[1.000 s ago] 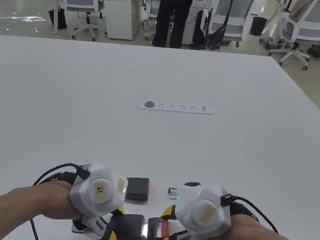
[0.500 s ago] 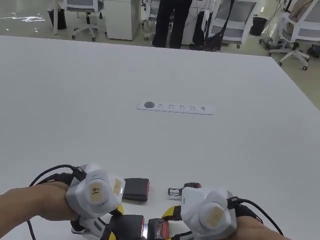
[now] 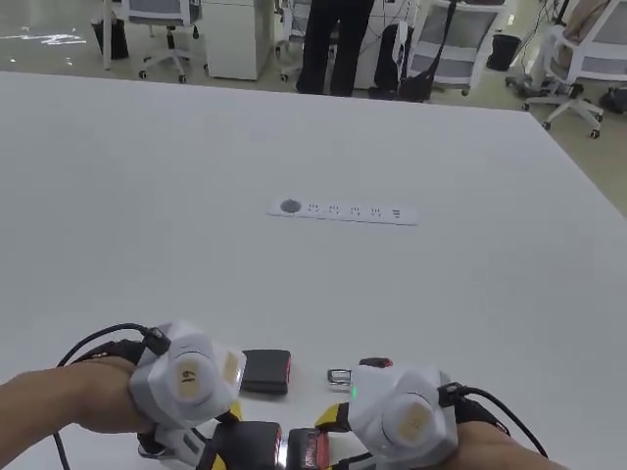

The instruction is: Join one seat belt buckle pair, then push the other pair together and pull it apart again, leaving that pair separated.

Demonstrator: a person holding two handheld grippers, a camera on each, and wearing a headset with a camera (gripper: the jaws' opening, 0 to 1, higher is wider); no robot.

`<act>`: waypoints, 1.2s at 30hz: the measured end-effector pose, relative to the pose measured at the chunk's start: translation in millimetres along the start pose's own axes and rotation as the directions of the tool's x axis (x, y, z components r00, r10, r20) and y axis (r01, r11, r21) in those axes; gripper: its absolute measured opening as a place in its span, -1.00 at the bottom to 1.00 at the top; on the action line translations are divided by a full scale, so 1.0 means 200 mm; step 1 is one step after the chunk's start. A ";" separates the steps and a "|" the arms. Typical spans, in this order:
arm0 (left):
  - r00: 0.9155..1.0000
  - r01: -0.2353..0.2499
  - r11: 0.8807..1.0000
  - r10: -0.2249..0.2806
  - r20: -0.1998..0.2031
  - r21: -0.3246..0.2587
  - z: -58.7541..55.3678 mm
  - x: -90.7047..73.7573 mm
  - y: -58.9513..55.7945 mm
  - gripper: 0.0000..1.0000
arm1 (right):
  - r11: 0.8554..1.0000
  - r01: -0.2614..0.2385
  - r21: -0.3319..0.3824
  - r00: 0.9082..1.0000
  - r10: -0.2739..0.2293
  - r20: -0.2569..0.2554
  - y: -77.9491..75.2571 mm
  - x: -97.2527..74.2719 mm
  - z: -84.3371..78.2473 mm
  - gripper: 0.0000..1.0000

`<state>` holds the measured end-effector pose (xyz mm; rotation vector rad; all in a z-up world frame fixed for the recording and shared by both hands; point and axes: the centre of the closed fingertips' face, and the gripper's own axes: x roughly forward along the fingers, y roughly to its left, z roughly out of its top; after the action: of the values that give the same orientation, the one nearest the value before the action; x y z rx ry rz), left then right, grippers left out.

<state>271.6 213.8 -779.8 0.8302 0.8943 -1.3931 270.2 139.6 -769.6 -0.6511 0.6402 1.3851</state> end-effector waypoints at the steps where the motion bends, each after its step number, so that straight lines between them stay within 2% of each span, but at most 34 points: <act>1: 1.000 0.000 1.000 0.000 0.000 0.005 0.00 0.00 0.00 -0.36 | 1.000 -0.001 -0.001 1.000 0.001 0.006 0.00 0.00 0.00 -0.45; 7: 1.000 0.004 1.000 -0.004 0.008 -0.001 0.01 0.00 0.00 -0.35 | 1.000 -0.007 0.027 1.000 0.007 0.012 -0.01 -0.01 0.00 -0.43; 23: 1.000 -0.007 1.000 0.007 -0.002 0.006 0.01 0.00 -0.01 -0.30 | 0.999 -0.004 -0.036 1.000 0.003 -0.017 0.01 0.00 0.00 -0.33; 30: 1.000 -0.017 1.000 0.017 0.013 -0.020 0.02 -0.01 0.00 -0.23 | 0.999 0.004 -0.051 1.000 -0.005 -0.021 0.00 -0.05 0.01 -0.24; 36: 0.999 -0.026 0.999 0.027 0.027 -0.022 0.04 -0.06 0.00 -0.19 | 0.998 0.011 -0.063 1.000 -0.013 -0.028 -0.03 -0.08 0.01 -0.17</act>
<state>271.8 211.0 -765.8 0.8021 0.8733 -1.3663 274.4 129.9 -755.8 -0.7240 0.6162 1.3915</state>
